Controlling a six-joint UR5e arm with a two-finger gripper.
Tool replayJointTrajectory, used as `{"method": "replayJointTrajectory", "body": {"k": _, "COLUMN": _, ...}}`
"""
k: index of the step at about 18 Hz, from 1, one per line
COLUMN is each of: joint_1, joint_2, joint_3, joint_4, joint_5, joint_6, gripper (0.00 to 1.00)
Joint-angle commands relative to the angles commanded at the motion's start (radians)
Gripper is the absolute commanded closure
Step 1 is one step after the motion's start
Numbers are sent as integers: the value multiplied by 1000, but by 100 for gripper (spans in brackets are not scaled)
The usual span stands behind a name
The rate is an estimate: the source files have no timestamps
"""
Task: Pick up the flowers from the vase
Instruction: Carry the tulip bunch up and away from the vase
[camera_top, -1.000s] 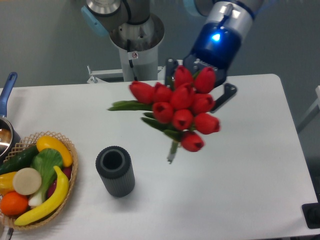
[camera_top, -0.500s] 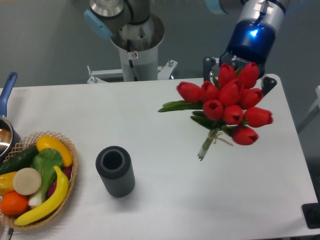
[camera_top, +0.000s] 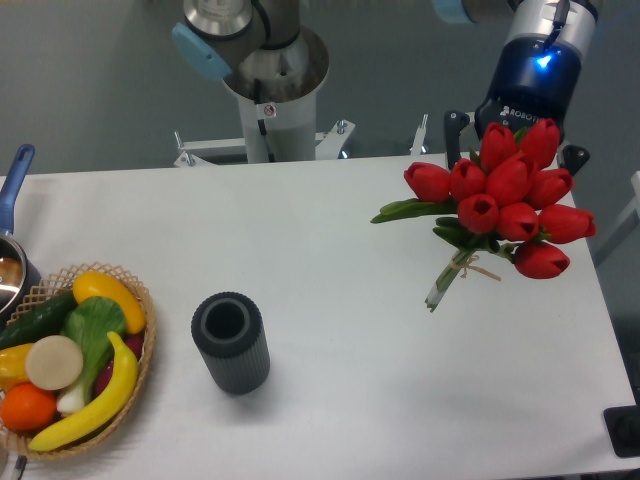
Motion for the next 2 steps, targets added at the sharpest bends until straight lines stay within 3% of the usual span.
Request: {"method": "replayJointTrajectory", "body": {"k": 2, "joint_1": 3, "joint_2": 0, "joint_3": -9, "joint_4": 2, "joint_5": 0, "joint_6": 2, "gripper": 57}}
